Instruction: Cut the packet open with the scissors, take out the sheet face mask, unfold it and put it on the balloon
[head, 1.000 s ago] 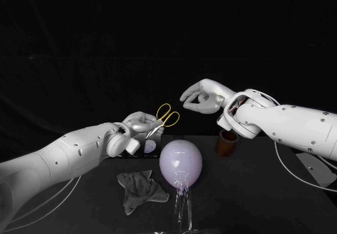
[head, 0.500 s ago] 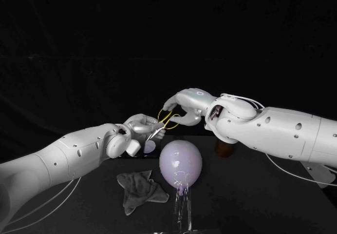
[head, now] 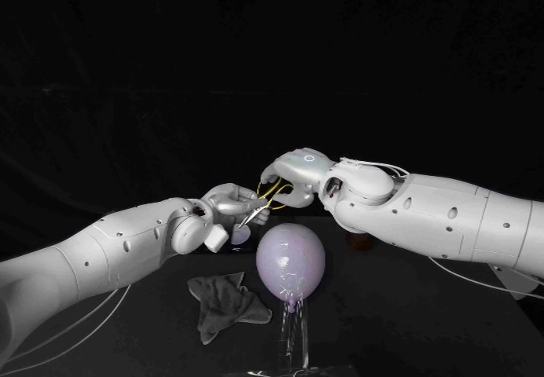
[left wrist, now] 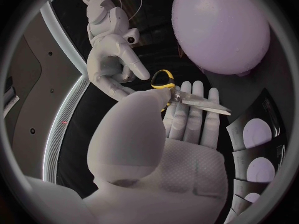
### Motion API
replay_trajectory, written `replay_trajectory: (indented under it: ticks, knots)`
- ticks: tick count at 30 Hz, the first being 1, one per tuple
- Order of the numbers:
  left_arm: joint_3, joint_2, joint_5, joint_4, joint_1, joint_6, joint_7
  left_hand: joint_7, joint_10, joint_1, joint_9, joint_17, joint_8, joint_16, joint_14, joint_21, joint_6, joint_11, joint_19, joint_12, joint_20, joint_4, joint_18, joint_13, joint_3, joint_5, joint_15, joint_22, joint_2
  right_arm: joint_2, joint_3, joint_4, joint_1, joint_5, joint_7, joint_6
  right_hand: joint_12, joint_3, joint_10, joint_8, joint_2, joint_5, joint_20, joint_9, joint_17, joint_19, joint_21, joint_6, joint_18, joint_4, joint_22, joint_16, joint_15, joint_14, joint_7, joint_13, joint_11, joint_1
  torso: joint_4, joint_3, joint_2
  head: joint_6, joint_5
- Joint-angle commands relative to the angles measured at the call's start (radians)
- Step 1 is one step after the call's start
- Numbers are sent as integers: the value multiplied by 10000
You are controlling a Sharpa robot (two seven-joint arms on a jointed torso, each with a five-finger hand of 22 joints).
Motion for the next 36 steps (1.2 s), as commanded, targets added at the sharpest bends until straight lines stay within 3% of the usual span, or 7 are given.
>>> replay_trajectory:
  ticks: [1,6,10,14,19,22,36]
  knots:
    - [15,-22,76,107,22,221,5,42,177,-4,34,8,45,-52,66,-56,-8,-133,64,-5,5,-475,71,6,544,28,2,9,93,77,-12,-148,-38,-461,-288,532,18,12,-28,-24,70,-36,57,-3,29,-24,54,17,0,-62,50,86,10,229,-16,16,-53,131,4,3,5,-18,-8]
    - [16,-75,80,213,23,227,2,42,178,-10,38,10,46,-53,67,-56,-8,-133,64,-5,6,-479,70,7,550,29,2,9,91,146,-32,-330,-67,-554,-378,928,37,20,1,-14,93,-67,29,3,46,-26,67,46,3,-92,70,103,-32,232,-3,22,-88,153,3,-1,2,-40,-2]
    - [17,-106,164,274,25,198,6,42,178,-10,38,10,46,-53,67,-56,-8,-133,64,-5,6,-479,70,7,550,29,2,9,91,165,-62,-416,-74,-618,-490,1221,44,-51,-3,-57,117,-488,-27,-8,36,-41,82,-14,5,-113,102,118,-116,227,-90,25,-120,113,-15,5,3,-70,-47]
    - [18,-133,190,342,25,211,26,44,178,-27,47,13,48,-56,67,-58,-11,-130,64,-5,6,-485,67,6,564,29,4,9,90,206,-93,-539,-78,-653,-559,1349,119,-27,192,-21,204,-520,-195,10,37,-46,94,80,7,-140,137,126,-319,230,22,45,-241,129,-25,1,-4,-82,-55]
    - [21,-122,126,414,26,211,97,44,170,-49,59,16,47,-64,58,-61,-21,-127,62,-10,6,-495,62,5,585,28,8,9,90,324,-115,-725,-85,-666,-496,1458,106,-89,237,10,179,-644,-230,26,43,-75,65,163,5,-112,123,134,-308,238,74,29,-260,36,-4,10,-8,-122,-96]
    - [27,-112,114,481,43,240,121,45,154,-80,75,21,43,-77,44,-66,-38,-122,57,-16,6,-512,55,2,612,27,15,7,86,439,-126,-825,-112,-674,-456,1532,125,-80,351,35,231,-661,-357,37,38,-67,77,234,10,-110,157,132,-493,244,117,19,-386,38,-1,5,-3,-136,-118]
    - [38,-41,-76,969,545,562,6,42,161,-104,91,27,49,-78,49,-70,-38,-124,54,-12,6,-528,50,4,622,25,15,6,80,878,-168,-1188,-286,-842,-352,2031,235,207,1085,262,406,-659,-519,131,114,65,227,793,-47,0,383,180,-618,297,97,5,-471,-44,-9,29,-13,-153,-109]
